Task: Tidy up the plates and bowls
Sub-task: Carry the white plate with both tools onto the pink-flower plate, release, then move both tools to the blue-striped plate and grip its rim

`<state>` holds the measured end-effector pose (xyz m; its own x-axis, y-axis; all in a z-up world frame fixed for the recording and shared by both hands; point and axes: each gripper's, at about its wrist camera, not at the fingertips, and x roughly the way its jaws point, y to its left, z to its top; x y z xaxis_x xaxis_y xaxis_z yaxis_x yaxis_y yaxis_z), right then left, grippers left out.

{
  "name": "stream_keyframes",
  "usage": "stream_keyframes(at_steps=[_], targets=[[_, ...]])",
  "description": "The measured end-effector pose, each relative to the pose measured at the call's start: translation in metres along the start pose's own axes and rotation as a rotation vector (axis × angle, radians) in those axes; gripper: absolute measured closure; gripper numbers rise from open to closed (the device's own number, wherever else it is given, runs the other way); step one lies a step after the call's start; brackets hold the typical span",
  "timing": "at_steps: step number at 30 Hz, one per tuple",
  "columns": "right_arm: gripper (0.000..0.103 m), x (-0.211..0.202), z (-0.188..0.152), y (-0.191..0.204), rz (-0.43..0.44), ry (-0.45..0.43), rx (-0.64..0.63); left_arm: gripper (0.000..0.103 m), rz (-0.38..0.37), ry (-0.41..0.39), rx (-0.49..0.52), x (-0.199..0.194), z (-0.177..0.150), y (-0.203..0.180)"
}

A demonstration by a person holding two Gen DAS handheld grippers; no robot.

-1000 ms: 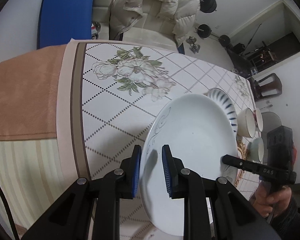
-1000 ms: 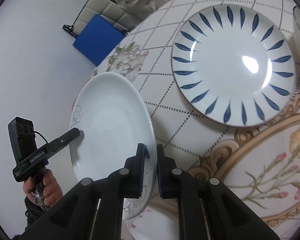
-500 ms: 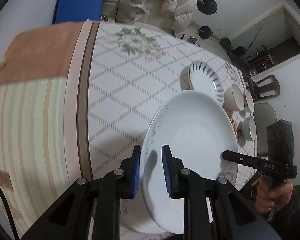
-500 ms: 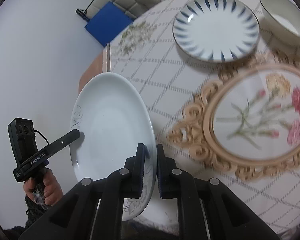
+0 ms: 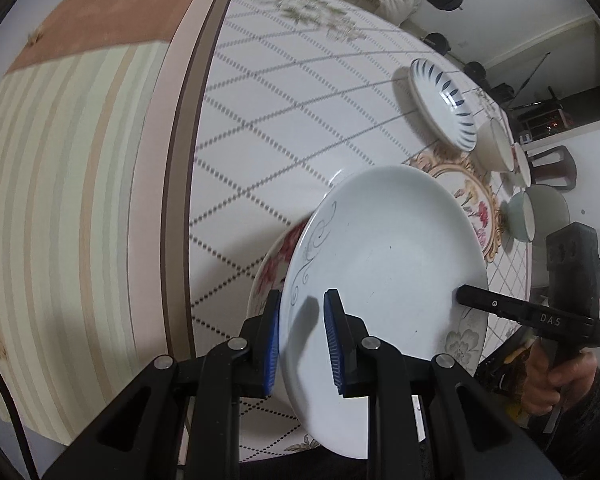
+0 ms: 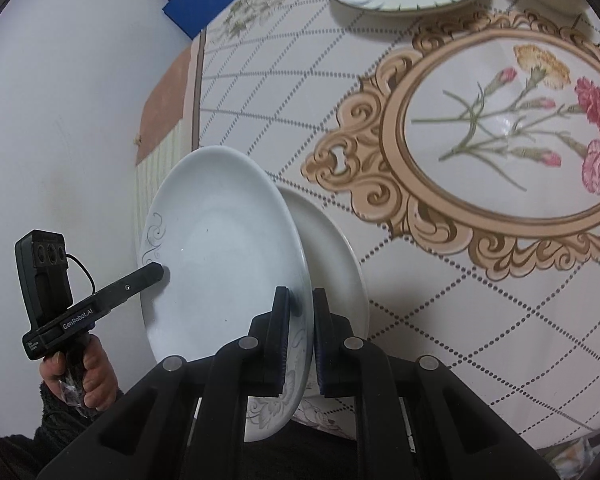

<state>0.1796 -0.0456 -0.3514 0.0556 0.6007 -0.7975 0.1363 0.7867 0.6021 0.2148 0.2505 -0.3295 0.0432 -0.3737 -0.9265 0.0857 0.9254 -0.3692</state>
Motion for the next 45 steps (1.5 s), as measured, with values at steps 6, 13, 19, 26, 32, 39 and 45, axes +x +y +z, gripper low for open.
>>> stream_keyframes(at_steps=[6, 13, 19, 26, 32, 39, 45], targets=[[0.09, 0.019, -0.002, -0.008, -0.025, 0.017, -0.005, 0.085, 0.044, 0.032, 0.002, 0.018, -0.009, 0.003], [0.09, 0.031, 0.002, -0.014, -0.059, 0.028, -0.014, 0.085, 0.132, 0.08, 0.035, 0.037, -0.012, -0.001], [0.09, 0.035, 0.005, -0.013, -0.085, 0.032, -0.029, 0.084, 0.19, 0.108, 0.027, 0.039, -0.009, -0.004], [0.09, 0.039, 0.002, 0.008, -0.199, 0.051, -0.099, 0.084, 0.296, 0.161, 0.08, 0.045, -0.015, -0.019], [0.085, 0.039, 0.004, 0.016, -0.26, 0.096, -0.086, 0.084, 0.352, 0.189, 0.087, 0.05, -0.023, -0.026], [0.062, 0.028, 0.008, 0.025, -0.313, 0.106, -0.086, 0.083, 0.397, 0.164, 0.079, 0.039, -0.022, -0.039], [0.037, 0.005, 0.016, 0.027, -0.324, 0.092, -0.104, 0.077, 0.411, 0.122, 0.056, 0.025, -0.01, -0.061]])
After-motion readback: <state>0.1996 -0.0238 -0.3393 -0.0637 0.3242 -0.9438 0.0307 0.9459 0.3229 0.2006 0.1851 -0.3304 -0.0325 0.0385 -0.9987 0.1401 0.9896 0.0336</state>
